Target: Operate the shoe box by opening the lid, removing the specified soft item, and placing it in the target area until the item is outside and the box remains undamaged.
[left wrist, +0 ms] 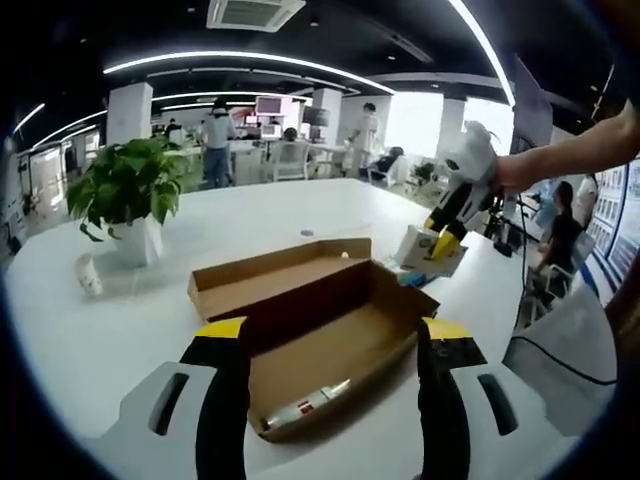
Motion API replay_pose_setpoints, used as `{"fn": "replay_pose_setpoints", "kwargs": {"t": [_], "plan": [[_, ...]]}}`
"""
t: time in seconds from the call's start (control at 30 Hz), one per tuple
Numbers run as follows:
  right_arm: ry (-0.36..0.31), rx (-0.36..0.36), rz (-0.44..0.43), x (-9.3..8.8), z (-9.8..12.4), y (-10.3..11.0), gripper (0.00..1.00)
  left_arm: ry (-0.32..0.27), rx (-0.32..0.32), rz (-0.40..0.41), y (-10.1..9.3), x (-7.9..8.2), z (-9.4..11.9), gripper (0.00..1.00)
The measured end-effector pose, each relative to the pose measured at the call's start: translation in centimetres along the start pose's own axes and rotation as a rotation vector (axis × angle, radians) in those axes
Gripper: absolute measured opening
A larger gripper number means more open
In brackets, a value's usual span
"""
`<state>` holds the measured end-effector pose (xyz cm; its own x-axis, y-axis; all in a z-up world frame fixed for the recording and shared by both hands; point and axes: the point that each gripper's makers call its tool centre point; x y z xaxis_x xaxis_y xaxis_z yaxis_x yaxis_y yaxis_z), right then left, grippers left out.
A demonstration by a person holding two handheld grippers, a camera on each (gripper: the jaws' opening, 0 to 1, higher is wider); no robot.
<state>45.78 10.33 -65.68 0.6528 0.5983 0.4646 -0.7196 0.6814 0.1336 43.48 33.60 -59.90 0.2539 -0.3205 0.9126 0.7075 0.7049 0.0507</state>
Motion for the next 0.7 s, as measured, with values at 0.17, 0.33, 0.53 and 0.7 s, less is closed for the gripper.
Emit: {"fn": "replay_pose_setpoints", "kwargs": {"t": [0.17, 0.33, 0.53, 0.7], "plan": [[0.026, -0.004, -0.029, -2.3, 0.1, -0.8, 0.16, 0.003, -0.016, -0.01, -0.7, 0.3, -0.3, 0.67], [0.024, -0.011, -0.065, -4.2, 0.2, -1.2, 0.16, 0.012, -0.028, -0.013, -1.4, 0.1, -0.6, 0.67], [0.056, -0.014, -0.09, -7.1, -0.1, -1.2, 0.16, 0.03, -0.04, -0.015, -1.8, -0.4, -0.9, 0.67], [0.073, -0.028, -0.092, -8.7, 0.2, -1.9, 0.16, 0.033, -0.049, -0.017, -2.0, -0.2, -1.2, 0.67]]}}
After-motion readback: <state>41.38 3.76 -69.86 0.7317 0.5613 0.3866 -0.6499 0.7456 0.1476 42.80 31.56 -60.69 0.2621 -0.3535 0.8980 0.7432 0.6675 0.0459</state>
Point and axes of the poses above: the point that each gripper's makers call its tool centre point, and the gripper's own axes: z roughly backward along the fingers, y roughly to its left, x roughly out of its top, and after that the axes turned 11 degrees about -z, right-handed
